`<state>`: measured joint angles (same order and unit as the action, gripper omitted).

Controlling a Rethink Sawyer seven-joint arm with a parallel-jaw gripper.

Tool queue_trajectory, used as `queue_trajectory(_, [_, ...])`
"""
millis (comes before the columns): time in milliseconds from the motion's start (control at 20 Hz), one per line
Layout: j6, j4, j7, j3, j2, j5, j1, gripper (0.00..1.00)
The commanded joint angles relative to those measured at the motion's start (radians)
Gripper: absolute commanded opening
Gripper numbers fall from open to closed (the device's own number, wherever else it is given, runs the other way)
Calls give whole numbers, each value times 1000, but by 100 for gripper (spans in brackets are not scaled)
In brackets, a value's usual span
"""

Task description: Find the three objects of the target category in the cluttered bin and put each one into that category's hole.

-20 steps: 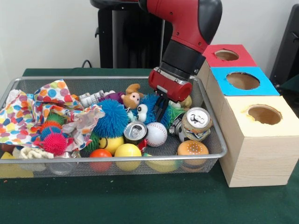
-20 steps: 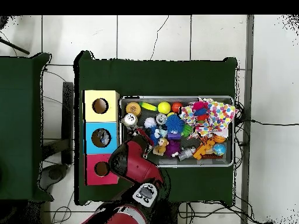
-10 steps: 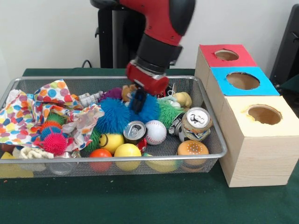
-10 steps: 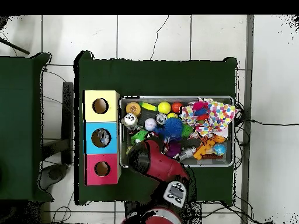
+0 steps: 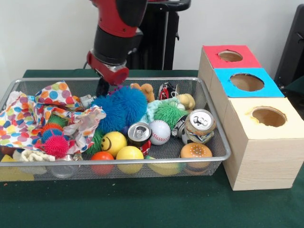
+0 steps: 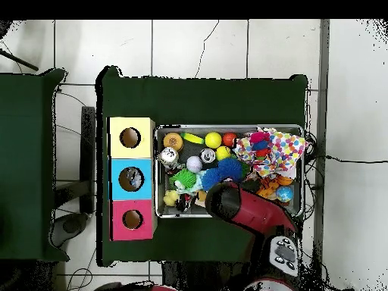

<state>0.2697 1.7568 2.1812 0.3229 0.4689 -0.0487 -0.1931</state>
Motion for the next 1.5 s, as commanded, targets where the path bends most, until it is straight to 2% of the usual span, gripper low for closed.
queue_trajectory(50, [206, -160, -197, -120, 18, 134, -41, 0])
queue_trajectory(350, [212, -167, -167, -166, 20, 201, -76, 0])
queue_trajectory(750, [202, -160, -127, -207, 27, 248, -107, 0])
queue_trajectory(1150, [217, -132, -160, -274, 70, 291, -188, 0])
queue_trajectory(1500, [284, -113, -256, -350, 136, 342, -306, 0])
